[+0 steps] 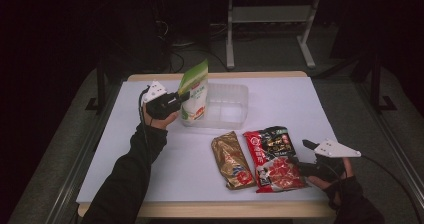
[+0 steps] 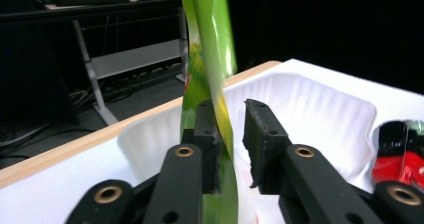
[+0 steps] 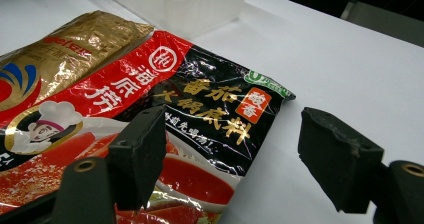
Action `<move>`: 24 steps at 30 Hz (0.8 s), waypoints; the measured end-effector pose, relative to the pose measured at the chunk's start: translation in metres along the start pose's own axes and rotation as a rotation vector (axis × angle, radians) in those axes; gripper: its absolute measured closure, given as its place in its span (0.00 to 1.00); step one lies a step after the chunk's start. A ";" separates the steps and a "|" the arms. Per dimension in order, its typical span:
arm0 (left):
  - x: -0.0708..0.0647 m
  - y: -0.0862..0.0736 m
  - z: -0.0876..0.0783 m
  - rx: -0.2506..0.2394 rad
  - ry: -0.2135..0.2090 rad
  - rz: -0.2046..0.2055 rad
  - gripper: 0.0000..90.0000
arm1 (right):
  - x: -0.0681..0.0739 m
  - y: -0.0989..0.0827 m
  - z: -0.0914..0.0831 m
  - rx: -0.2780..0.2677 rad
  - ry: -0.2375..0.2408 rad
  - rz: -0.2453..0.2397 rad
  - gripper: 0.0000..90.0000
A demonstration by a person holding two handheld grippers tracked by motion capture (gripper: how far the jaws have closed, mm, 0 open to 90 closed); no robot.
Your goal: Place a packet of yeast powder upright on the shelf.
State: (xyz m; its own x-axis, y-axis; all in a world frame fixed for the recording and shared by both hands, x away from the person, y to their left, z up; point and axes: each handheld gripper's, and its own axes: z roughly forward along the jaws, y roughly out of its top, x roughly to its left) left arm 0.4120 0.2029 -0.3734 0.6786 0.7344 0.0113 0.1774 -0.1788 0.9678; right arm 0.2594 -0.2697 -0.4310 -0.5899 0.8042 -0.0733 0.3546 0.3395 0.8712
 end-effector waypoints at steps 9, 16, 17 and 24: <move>-0.008 -0.010 -0.033 0.035 0.016 0.104 0.75 | 0.004 0.002 -0.001 0.003 -0.006 -0.006 0.29; -0.011 -0.021 -0.057 0.052 -0.012 0.137 0.71 | 0.007 0.004 -0.001 0.006 -0.002 -0.011 0.29; -0.011 -0.022 -0.060 0.055 -0.017 0.136 0.71 | 0.007 0.004 -0.001 0.006 -0.002 -0.011 0.29; -0.015 -0.029 -0.076 0.071 -0.032 0.141 0.67 | 0.009 0.005 0.000 0.006 0.007 -0.011 0.29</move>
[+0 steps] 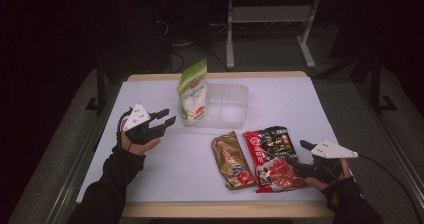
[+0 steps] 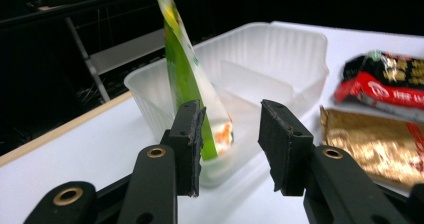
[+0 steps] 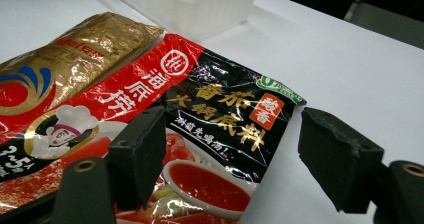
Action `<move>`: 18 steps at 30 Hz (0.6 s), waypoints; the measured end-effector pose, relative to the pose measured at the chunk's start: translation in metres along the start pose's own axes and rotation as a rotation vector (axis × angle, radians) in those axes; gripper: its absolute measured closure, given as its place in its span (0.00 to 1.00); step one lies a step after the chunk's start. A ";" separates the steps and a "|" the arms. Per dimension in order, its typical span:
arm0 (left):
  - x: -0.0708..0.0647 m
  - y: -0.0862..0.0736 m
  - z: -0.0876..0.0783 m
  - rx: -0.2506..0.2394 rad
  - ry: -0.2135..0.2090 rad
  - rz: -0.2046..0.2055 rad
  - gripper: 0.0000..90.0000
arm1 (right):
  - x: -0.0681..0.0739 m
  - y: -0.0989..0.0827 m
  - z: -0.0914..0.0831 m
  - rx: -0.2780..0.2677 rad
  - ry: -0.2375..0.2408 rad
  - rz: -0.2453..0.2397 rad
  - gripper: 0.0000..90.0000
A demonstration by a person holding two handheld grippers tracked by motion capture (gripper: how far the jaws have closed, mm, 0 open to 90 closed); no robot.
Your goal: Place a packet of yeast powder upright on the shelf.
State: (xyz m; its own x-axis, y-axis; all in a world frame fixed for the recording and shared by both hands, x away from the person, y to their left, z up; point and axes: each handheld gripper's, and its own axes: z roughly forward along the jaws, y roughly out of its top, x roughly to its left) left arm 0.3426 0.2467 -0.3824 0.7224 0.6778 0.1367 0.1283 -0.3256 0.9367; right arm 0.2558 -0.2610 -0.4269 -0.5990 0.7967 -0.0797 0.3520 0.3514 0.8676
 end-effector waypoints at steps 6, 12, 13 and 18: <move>-0.010 -0.005 -0.009 0.020 -0.031 0.006 0.61 | 0.000 0.000 -0.002 -0.007 0.001 0.001 0.29; -0.022 -0.012 -0.018 0.037 -0.071 0.003 0.55 | 0.004 0.004 -0.005 -0.025 0.011 -0.006 0.29; -0.024 -0.013 -0.019 0.039 -0.075 0.006 0.55 | 0.005 0.005 -0.005 -0.028 0.012 -0.010 0.28; -0.032 -0.019 -0.022 0.048 -0.122 -0.019 0.51 | 0.012 0.009 -0.005 -0.035 0.030 -0.021 0.28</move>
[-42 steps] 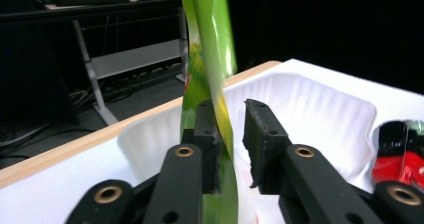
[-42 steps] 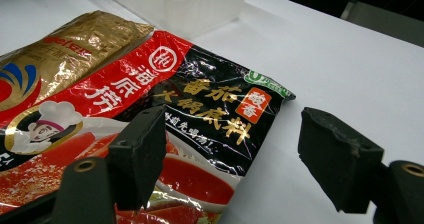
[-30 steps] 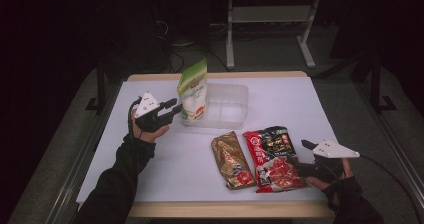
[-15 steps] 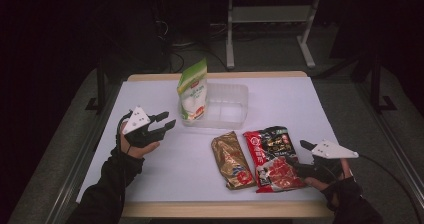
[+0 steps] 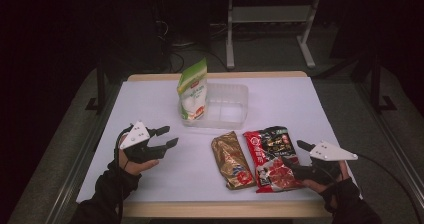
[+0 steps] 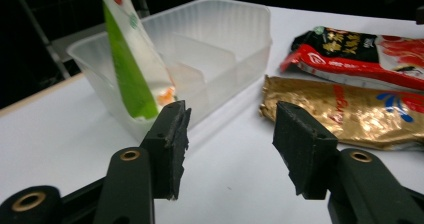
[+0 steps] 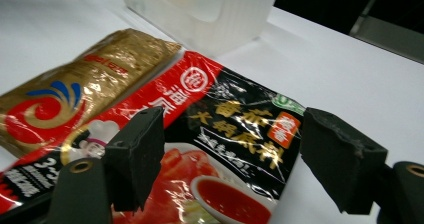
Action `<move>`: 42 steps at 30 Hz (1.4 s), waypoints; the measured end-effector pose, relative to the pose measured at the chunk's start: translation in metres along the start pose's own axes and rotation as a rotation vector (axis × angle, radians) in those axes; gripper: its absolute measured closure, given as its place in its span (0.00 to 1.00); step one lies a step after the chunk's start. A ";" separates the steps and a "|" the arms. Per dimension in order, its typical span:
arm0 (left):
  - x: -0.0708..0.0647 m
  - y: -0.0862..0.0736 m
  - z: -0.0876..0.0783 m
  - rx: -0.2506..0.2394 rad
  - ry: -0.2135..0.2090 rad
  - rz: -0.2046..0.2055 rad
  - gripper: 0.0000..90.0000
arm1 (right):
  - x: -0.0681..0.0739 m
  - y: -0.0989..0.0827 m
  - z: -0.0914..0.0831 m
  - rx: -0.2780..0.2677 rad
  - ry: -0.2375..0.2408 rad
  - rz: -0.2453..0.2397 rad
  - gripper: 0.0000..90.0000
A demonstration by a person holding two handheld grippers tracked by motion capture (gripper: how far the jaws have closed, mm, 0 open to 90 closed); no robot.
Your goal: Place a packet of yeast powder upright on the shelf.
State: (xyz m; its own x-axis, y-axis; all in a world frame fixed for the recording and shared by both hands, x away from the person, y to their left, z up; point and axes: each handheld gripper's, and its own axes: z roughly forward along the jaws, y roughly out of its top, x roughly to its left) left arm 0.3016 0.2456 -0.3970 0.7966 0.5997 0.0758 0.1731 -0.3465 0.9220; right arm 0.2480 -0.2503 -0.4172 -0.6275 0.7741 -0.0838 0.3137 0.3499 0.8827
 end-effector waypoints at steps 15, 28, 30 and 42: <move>-0.016 -0.017 0.043 0.123 -0.194 -0.141 0.33 | 0.022 0.010 0.011 0.020 0.075 -0.033 0.29; -0.016 -0.004 0.111 0.154 -0.298 -0.256 0.23 | 0.024 0.006 0.014 0.044 0.086 -0.043 0.29; -0.016 -0.002 0.123 0.163 -0.288 -0.265 0.22 | 0.024 0.005 0.014 0.046 0.087 -0.043 0.29; -0.024 0.001 0.160 0.261 -0.277 -0.259 0.20 | 0.021 0.004 0.010 0.039 0.086 -0.039 0.29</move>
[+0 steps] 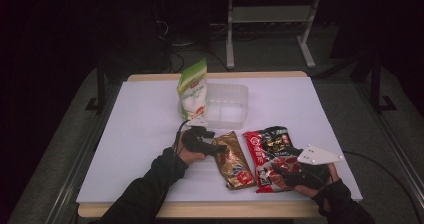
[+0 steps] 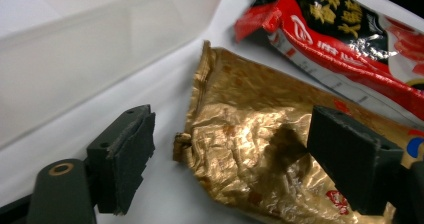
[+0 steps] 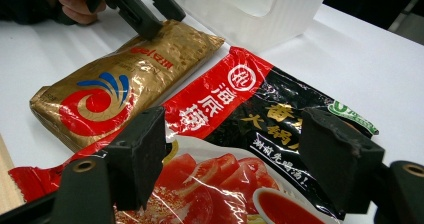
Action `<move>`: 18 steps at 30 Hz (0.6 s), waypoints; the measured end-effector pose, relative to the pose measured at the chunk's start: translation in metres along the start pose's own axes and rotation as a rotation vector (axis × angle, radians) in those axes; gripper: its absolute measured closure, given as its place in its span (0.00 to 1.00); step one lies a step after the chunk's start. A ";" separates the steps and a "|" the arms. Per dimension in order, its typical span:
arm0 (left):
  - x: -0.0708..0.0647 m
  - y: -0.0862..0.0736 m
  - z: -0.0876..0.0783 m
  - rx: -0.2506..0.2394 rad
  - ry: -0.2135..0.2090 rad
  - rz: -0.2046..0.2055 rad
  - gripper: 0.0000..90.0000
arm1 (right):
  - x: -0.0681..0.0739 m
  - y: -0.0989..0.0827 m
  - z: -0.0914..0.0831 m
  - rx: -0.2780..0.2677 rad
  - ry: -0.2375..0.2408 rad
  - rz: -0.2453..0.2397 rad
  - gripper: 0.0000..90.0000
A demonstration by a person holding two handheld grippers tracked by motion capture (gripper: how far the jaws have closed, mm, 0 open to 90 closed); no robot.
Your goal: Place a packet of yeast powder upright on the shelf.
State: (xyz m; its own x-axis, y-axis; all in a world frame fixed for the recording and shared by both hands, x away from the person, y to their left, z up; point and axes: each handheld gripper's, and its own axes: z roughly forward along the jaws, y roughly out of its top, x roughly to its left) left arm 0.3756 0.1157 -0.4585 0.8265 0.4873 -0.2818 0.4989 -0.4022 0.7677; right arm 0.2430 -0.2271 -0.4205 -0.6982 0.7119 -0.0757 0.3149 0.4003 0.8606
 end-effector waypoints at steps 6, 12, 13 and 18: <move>-0.004 0.001 0.003 0.028 -0.027 -0.013 0.29 | 0.000 0.000 0.000 0.002 0.004 -0.002 0.29; 0.002 -0.001 -0.003 0.029 -0.069 -0.035 0.54 | -0.003 -0.001 -0.003 -0.009 0.003 0.012 0.29; 0.003 -0.001 -0.005 0.021 -0.062 -0.029 0.64 | -0.004 -0.002 -0.003 -0.010 0.001 0.013 0.29; 0.004 -0.003 -0.011 -0.001 -0.035 0.012 0.88 | -0.004 -0.002 -0.004 -0.012 -0.002 0.014 0.29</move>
State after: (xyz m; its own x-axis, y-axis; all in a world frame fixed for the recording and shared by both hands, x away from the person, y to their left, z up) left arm 0.3743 0.1274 -0.4554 0.8411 0.4547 -0.2929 0.4889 -0.4073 0.7715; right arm 0.2428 -0.2328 -0.4198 -0.6928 0.7183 -0.0645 0.3170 0.3836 0.8674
